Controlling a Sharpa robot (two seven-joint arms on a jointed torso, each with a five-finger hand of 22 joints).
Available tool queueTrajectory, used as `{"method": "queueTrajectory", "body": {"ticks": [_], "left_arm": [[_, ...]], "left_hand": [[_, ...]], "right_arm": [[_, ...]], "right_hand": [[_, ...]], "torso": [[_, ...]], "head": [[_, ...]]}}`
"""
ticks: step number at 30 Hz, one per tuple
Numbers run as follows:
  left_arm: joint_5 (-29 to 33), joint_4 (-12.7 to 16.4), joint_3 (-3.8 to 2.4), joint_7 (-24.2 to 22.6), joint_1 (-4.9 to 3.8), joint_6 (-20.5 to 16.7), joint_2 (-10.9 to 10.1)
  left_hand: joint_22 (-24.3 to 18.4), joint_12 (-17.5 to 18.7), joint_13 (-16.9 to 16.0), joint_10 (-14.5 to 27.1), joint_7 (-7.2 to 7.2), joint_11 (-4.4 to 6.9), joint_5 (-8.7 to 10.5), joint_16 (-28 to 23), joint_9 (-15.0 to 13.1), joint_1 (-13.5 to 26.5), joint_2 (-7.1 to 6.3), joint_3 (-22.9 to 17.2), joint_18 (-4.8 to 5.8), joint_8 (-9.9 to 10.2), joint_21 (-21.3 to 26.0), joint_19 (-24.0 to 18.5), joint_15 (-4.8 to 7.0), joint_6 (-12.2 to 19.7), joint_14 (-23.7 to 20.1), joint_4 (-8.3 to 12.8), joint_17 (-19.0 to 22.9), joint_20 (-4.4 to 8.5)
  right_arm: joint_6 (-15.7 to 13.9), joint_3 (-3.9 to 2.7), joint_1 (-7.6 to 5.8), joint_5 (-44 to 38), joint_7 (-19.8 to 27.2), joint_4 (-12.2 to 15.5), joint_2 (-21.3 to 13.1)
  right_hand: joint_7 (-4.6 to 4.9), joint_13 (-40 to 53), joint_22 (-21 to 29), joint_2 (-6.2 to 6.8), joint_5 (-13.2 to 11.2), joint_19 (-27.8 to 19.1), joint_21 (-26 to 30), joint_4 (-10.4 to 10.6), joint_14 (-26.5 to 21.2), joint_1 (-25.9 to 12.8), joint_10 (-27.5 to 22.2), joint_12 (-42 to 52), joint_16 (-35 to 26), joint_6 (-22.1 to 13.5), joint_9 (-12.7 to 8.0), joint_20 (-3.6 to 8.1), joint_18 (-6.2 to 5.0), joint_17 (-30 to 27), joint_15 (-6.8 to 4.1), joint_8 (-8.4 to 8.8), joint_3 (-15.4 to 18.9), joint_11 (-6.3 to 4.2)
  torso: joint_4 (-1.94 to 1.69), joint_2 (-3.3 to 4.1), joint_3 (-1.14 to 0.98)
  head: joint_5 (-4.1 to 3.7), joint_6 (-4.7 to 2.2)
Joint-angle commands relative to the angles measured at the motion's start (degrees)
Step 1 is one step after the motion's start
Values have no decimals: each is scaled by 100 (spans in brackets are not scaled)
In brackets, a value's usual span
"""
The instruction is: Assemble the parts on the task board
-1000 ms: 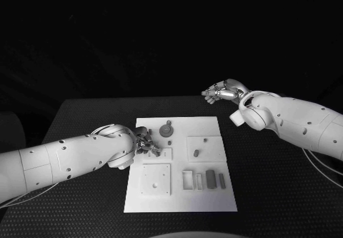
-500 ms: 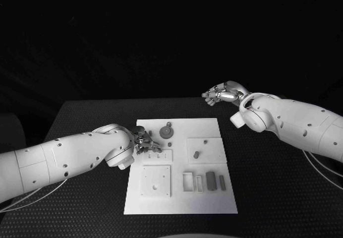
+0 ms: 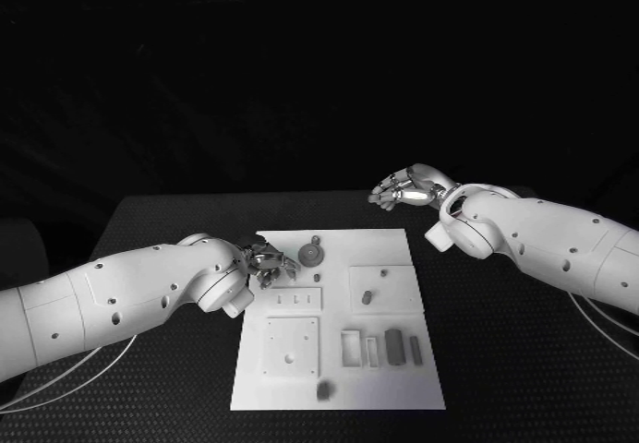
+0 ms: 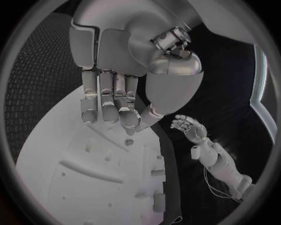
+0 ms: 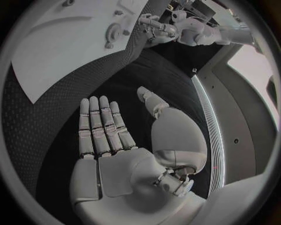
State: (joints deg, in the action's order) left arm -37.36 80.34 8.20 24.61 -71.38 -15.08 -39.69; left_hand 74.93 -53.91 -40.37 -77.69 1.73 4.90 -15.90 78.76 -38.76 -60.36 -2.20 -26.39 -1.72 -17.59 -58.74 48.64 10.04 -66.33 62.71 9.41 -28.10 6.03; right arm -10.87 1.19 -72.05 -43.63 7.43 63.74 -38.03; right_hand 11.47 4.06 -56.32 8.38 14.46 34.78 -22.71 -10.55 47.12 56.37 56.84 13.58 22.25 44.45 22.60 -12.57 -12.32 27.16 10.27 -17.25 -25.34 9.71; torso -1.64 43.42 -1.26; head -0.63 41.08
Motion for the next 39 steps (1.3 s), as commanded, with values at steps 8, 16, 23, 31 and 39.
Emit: {"method": "queueTrajectory", "body": {"ticks": [8,16,23,31,39], "left_arm": [[615,-23,-3,-348,-2,-311,4],[610,-33,-3,-387,-2,-305,-10],[608,-50,-3,-413,-2,-313,-16],[611,-75,-3,-445,-3,-297,-25],[617,-136,-3,-698,-4,-164,-25]], "left_hand": [[84,24,10,13,5,-33,2,4,-1,8,-19,-237,78,31,44,48,-2,62,31,307,8,856],[84,22,10,12,6,-34,6,6,-5,16,-18,-250,80,28,44,55,-2,65,35,325,8,855],[83,20,9,11,8,-36,10,6,-6,35,-20,-253,83,30,43,61,-3,73,37,326,9,855],[83,16,8,6,10,-37,15,9,-6,50,-24,-256,83,31,42,68,-3,80,42,330,9,856],[72,36,15,56,48,-71,42,-16,22,273,-167,-199,97,102,63,67,-26,228,17,279,23,847]], "right_arm": [[95,2,35,-1002,-367,356,-6],[56,5,50,-1227,-370,463,-27],[60,6,53,-1240,-348,515,-41],[34,6,57,-1244,-316,550,-71],[21,8,59,-1276,-221,617,-115]], "right_hand": [[87,5,-49,29,18,-64,59,-126,-75,147,12,-45,-65,-32,-19,2,5,20,20,-30,-53,17],[86,8,-74,50,-7,-63,66,-162,-68,185,20,-45,-65,-27,-24,3,9,35,20,-36,-90,15],[83,11,-94,67,-19,-54,67,-191,-59,213,33,-41,-62,-20,-26,5,10,48,16,-44,-115,11],[82,13,-104,74,-22,-48,69,-205,-55,222,39,-39,-61,-16,-28,5,11,55,15,-48,-125,9],[75,17,-123,72,-22,-35,70,-237,-42,248,57,-31,-56,0,-28,8,8,69,9,-60,-145,2]], "torso": [[-1,-5,-4],[-3,3,-1],[3,-1,-2],[1,-3,-3],[1,-20,1]], "head": [[17,-135],[0,-100],[8,-50],[14,-17],[27,8]]}}
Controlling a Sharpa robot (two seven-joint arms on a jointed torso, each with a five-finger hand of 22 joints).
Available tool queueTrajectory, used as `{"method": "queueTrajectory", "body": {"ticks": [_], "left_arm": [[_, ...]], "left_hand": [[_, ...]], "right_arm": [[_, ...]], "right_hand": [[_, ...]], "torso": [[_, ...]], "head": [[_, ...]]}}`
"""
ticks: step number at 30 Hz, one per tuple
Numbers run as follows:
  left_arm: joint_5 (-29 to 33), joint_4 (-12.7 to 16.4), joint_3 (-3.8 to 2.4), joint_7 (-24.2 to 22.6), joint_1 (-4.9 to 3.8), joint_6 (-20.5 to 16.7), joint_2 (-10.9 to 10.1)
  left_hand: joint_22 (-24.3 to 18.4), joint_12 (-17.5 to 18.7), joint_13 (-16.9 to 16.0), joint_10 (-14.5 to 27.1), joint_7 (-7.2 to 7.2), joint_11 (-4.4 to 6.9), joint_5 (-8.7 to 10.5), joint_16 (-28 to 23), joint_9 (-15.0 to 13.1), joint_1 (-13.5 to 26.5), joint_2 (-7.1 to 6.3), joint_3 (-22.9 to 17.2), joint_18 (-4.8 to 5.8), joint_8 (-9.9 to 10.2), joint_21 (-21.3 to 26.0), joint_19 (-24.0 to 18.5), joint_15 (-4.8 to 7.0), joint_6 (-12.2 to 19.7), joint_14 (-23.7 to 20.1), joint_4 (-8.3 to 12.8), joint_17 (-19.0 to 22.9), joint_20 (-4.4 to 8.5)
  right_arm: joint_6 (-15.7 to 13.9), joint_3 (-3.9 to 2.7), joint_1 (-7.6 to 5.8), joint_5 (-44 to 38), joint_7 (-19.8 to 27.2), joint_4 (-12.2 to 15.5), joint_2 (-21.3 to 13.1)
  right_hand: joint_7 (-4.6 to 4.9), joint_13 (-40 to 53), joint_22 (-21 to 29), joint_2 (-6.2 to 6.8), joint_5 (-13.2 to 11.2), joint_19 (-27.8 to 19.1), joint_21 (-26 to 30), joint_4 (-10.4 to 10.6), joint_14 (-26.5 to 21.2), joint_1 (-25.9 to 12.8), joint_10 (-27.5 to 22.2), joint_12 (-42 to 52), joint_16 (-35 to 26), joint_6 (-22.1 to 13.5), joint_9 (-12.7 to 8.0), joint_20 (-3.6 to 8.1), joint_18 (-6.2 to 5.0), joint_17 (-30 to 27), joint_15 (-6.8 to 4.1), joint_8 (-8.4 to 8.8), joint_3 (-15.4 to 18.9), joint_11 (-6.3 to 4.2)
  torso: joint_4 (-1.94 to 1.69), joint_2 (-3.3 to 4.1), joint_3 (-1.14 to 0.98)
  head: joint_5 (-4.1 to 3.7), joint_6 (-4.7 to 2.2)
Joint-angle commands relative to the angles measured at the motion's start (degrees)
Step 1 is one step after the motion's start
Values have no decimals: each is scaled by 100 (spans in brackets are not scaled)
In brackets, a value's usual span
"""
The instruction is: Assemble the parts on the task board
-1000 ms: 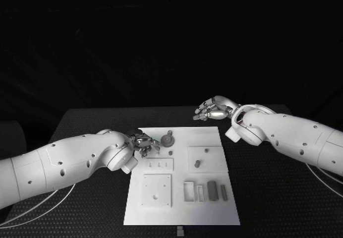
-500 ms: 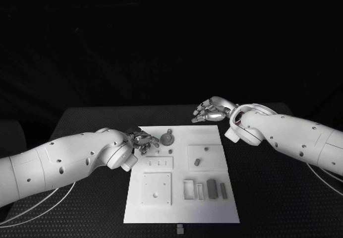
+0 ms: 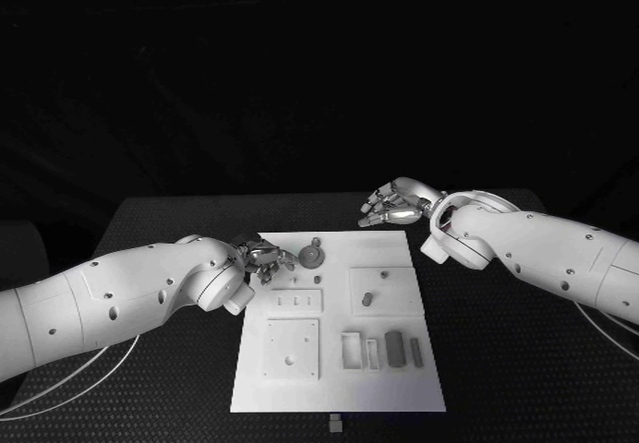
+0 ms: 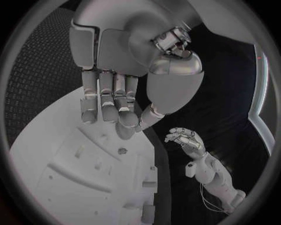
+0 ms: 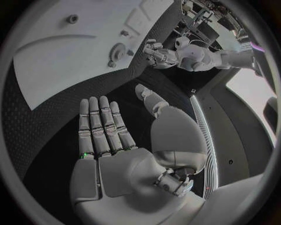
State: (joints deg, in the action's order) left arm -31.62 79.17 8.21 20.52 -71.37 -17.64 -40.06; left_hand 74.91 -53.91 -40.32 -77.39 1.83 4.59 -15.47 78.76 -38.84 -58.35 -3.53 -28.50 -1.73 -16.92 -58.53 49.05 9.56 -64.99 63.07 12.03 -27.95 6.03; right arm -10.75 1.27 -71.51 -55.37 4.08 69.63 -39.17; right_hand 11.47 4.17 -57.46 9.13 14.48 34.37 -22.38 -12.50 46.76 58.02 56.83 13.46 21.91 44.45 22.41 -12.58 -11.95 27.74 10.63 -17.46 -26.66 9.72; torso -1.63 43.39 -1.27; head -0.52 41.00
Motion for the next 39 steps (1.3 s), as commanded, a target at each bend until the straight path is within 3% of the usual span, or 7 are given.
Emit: {"method": "queueTrajectory", "body": {"ticks": [1,6,9,15,21,32,39], "left_arm": [[29,-40,-4,-357,-5,92,20],[-3,-180,-2,-627,-5,99,60],[-25,-267,-1,-759,-5,75,73],[-70,-422,1,-957,-5,-9,103],[-84,-576,3,-1073,-5,-31,138],[333,-1077,15,-1348,1,-114,359],[498,-1359,22,-1430,13,-78,472]], "left_hand": [[67,65,20,82,54,-58,52,-47,41,140,-93,29,103,63,66,2,5,158,-58,-9,23,841],[-44,483,205,666,295,-299,207,-457,154,305,-312,-60,173,294,421,-399,-251,701,-550,-77,208,676],[-192,1100,528,1207,449,-465,227,-992,171,348,-372,-167,173,325,834,-849,-607,888,-1033,-72,445,333],[-311,2073,1209,1584,540,-704,300,-1581,160,261,-417,-242,110,277,1155,-971,-926,1125,-1088,-6,674,12],[-298,2542,1577,1455,549,-767,1014,-1788,171,157,-498,-204,48,179,1264,-908,-971,1195,-980,29,662,-51],[-288,2643,1652,1397,605,-781,1145,-1833,195,171,-498,-195,42,157,1310,-887,-975,1223,-961,-27,633,-58],[-286,2670,1670,1392,639,-791,1112,-1846,205,169,-483,-197,41,156,1327,-884,-976,1241,-959,-40,623,-59]], "right_arm": [[12,3,9,-121,125,46,-6],[55,10,90,-330,158,140,-40],[62,17,123,-464,168,209,-60],[81,37,196,-757,197,379,-136],[195,93,230,-1086,193,698,-244],[512,272,348,-1581,339,1380,-348],[663,513,382,-1843,358,1786,-361]], "right_hand": [[74,7,-12,-3,-24,8,36,-48,-4,88,60,-18,-22,2,-9,10,-30,14,-28,-41,-16,1],[68,9,-31,-3,-30,24,38,-99,13,124,74,-13,-15,15,-10,12,-32,29,-34,-52,-30,-5],[53,12,-50,7,-52,43,42,-165,33,162,94,-4,-7,29,-11,13,-35,47,-41,-65,-36,-12],[17,28,-86,5,-102,114,35,-252,93,200,162,32,19,72,-9,18,-52,85,-65,-96,-42,-40],[-28,86,-153,-19,-320,351,-23,-339,312,213,381,155,130,157,-6,34,-124,191,-156,-148,-19,-136],[-92,355,-341,-58,-436,935,-269,-393,855,303,808,432,456,252,-24,86,-305,607,-435,-189,105,-363],[-116,837,-565,-87,-426,1316,-507,-396,1175,455,1087,751,714,288,-58,240,-305,1203,-642,-186,198,-534]], "torso": [[3,-31,5],[20,-116,31],[25,-195,51],[40,-375,95],[50,-538,128],[82,-737,165],[101,-842,183]], "head": [[21,29],[31,42],[45,66],[106,236],[197,449],[329,888],[456,900]]}}
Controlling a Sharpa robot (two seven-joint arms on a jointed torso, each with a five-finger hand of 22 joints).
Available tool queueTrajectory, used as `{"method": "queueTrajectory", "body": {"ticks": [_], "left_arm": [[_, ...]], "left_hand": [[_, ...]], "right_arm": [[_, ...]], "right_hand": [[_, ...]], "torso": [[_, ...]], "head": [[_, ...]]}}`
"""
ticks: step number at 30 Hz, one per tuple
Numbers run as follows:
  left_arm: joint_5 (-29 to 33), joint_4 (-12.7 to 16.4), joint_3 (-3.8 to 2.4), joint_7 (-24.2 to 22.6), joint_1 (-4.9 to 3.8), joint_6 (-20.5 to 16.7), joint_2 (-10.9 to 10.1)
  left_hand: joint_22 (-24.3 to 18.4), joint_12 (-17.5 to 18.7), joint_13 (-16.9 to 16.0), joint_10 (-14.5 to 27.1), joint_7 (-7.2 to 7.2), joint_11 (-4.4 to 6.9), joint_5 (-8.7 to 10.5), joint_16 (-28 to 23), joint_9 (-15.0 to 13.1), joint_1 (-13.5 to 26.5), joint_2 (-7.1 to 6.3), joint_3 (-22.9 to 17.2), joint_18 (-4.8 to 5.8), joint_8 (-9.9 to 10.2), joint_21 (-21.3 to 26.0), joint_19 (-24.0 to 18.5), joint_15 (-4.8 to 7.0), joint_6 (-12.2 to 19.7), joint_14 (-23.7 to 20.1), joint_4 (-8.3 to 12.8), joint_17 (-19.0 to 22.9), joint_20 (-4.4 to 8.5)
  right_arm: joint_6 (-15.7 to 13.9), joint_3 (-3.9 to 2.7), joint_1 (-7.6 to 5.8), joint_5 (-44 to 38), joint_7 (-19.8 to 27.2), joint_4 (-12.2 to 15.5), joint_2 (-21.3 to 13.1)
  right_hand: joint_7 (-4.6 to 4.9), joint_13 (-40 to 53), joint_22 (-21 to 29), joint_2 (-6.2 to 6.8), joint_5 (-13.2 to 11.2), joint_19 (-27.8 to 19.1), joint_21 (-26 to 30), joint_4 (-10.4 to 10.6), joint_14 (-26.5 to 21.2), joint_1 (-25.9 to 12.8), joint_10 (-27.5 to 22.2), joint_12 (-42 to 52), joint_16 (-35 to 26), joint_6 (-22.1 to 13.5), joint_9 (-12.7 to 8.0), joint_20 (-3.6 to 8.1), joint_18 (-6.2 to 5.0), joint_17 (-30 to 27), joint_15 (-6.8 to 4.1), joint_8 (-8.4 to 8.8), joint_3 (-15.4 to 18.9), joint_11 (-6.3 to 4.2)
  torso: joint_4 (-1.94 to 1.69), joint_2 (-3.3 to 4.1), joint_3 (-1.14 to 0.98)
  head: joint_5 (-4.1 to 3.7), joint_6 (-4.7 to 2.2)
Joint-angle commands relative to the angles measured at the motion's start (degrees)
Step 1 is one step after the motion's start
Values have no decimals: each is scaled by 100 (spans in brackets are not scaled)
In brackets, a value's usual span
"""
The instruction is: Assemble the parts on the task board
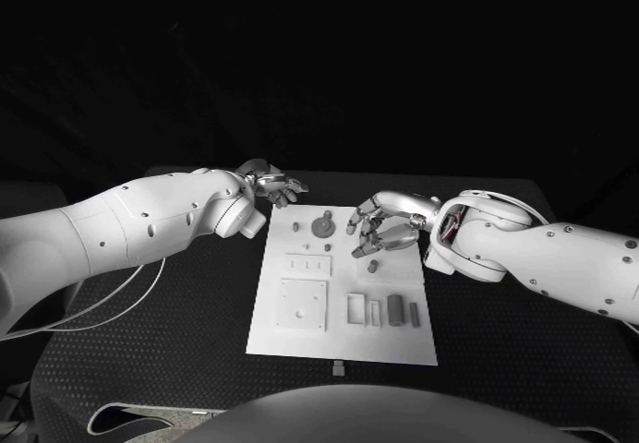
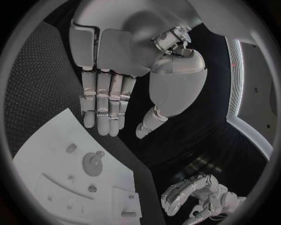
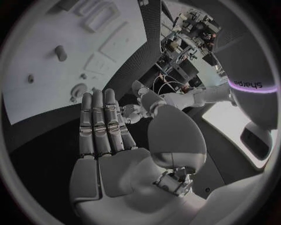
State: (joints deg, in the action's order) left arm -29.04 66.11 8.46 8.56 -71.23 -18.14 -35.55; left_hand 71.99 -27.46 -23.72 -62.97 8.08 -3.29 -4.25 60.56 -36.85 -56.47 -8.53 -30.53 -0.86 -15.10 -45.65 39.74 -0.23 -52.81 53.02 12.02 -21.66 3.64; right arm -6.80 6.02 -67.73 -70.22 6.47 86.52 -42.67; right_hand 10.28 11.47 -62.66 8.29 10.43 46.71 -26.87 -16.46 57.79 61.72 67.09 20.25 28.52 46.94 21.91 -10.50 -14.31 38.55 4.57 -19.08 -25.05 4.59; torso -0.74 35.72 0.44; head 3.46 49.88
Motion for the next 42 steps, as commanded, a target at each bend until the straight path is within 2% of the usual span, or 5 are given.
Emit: {"method": "queueTrajectory", "body": {"ticks": [1,7,15,26,42], "left_arm": [[258,-80,-3,-240,0,-32,26],[350,-176,-3,-256,11,-30,41],[418,-197,-2,-273,26,5,73],[474,-223,-2,-291,26,14,92],[539,-221,-3,-281,26,52,95]], "left_hand": [[6,28,12,-50,16,-4,-17,-27,6,-20,21,5,-46,-27,41,47,2,25,47,-40,-8,180],[10,45,23,-57,30,-8,-68,-33,13,-32,36,3,-46,-32,52,52,3,33,53,-39,-18,179],[13,55,30,-60,43,-11,-93,-37,17,-33,46,6,-46,-35,58,57,3,40,57,-41,-26,178],[16,66,36,-56,51,-15,-98,-42,23,-25,48,15,-44,-32,65,59,2,55,57,-45,-31,177],[19,87,46,-45,65,-25,-85,-54,34,-11,63,28,-42,-27,81,63,0,87,56,-58,-42,175]], "right_arm": [[295,72,6,-381,118,137,-14],[522,291,16,-581,118,379,-25],[652,800,16,-1266,92,783,-21],[395,812,297,-2127,82,708,249],[163,810,790,-2984,59,543,563]], "right_hand": [[-8,260,-104,4,-1,149,-117,-13,110,114,76,157,107,44,-15,73,-69,289,-81,-19,51,-55],[-132,1208,-491,26,24,502,-543,-5,359,276,62,1086,610,47,-52,253,-69,1446,-312,19,135,-182],[-325,2926,-1388,40,8,799,-1908,-5,247,774,-576,3424,2229,37,-116,569,-69,2872,-599,85,-179,-401],[-515,3402,-1367,180,-95,765,-3159,-28,188,884,-717,4505,3299,-81,-52,785,-69,3062,-774,19,-765,-570],[-641,3468,-1351,346,-205,724,-3484,-15,119,1004,-748,4794,3644,-79,6,833,-69,2999,-808,-61,-1065,-676]], "torso": [[14,-87,13],[13,-139,22],[-4,-116,52],[-9,-83,23],[-19,-20,4]], "head": [[71,12],[73,12],[28,12],[68,12],[139,12]]}}
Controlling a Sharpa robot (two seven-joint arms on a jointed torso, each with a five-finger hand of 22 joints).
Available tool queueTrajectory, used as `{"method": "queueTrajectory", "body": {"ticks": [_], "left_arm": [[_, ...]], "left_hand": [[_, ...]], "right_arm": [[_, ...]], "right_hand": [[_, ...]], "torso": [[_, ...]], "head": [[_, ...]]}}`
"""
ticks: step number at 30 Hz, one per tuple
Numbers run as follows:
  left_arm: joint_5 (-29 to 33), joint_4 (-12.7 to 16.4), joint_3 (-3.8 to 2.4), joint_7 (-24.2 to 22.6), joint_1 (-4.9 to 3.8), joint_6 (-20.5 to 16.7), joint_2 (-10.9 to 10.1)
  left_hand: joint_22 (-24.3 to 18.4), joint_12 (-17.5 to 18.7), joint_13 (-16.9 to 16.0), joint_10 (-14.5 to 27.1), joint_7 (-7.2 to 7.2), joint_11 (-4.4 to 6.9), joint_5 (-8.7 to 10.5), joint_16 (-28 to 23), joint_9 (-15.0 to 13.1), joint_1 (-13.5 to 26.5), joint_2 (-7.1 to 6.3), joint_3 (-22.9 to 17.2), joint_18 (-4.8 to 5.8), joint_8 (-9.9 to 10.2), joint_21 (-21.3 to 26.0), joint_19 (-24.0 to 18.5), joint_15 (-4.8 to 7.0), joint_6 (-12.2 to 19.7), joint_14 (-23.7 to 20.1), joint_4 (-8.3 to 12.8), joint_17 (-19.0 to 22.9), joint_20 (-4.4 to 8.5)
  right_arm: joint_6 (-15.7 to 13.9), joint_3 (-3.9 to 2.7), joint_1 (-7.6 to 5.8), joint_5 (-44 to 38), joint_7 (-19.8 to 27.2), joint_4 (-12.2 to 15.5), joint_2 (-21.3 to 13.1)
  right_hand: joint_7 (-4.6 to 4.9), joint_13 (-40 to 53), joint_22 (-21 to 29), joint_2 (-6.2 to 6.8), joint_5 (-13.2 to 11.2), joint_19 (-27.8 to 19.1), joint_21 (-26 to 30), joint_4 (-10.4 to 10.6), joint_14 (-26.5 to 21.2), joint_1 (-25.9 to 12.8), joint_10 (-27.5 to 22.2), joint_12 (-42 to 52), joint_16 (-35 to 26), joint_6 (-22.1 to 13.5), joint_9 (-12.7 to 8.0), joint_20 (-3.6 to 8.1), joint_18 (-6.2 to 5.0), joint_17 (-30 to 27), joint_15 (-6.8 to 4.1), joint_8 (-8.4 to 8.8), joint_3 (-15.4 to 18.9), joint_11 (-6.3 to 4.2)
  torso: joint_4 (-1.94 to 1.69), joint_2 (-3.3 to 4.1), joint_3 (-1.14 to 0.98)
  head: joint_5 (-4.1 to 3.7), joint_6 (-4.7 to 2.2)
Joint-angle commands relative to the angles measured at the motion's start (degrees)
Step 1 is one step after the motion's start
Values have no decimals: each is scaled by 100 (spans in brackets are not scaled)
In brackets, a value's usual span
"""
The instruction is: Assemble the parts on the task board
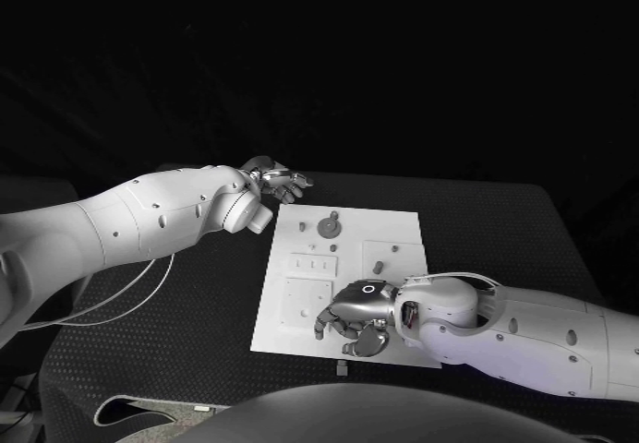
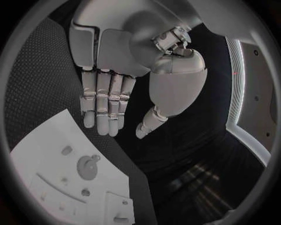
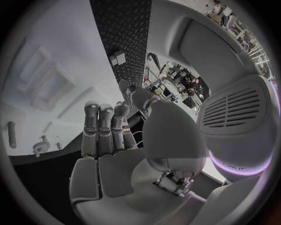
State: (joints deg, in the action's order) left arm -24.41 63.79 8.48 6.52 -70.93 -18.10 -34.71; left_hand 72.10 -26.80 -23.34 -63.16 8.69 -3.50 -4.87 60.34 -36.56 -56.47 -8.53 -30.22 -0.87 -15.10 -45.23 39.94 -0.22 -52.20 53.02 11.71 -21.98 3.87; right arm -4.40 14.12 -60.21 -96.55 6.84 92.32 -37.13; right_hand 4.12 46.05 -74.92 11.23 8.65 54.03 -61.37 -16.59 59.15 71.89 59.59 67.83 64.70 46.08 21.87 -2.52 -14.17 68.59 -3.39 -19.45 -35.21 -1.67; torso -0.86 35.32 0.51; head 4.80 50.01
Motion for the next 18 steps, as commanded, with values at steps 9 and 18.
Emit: {"method": "queueTrajectory", "body": {"ticks": [9,18], "left_arm": [[119,62,-7,-120,-5,56,-14],[141,46,-7,-123,-5,80,-4]], "left_hand": [[14,32,15,-24,9,-9,-48,-46,11,6,47,17,-39,-34,54,43,-4,41,52,-31,-19,149],[17,36,17,-23,10,-10,-29,-50,13,14,41,25,-39,-37,60,43,-5,45,51,-34,-23,149]], "right_arm": [[-13,-2,253,-462,6,-121,-5],[-80,-2,451,-436,24,-143,-36]], "right_hand": [[54,32,-121,58,-48,-7,-130,-5,-44,-54,-15,133,146,125,53,55,-83,-22,-20,-104,-109,15],[147,37,-118,65,-63,-30,-171,-9,-73,-71,-35,178,197,154,52,62,-83,-42,-22,-109,-105,99]], "torso": [[-8,55,-15],[-20,73,-43]], "head": [[11,-1],[24,-1]]}}
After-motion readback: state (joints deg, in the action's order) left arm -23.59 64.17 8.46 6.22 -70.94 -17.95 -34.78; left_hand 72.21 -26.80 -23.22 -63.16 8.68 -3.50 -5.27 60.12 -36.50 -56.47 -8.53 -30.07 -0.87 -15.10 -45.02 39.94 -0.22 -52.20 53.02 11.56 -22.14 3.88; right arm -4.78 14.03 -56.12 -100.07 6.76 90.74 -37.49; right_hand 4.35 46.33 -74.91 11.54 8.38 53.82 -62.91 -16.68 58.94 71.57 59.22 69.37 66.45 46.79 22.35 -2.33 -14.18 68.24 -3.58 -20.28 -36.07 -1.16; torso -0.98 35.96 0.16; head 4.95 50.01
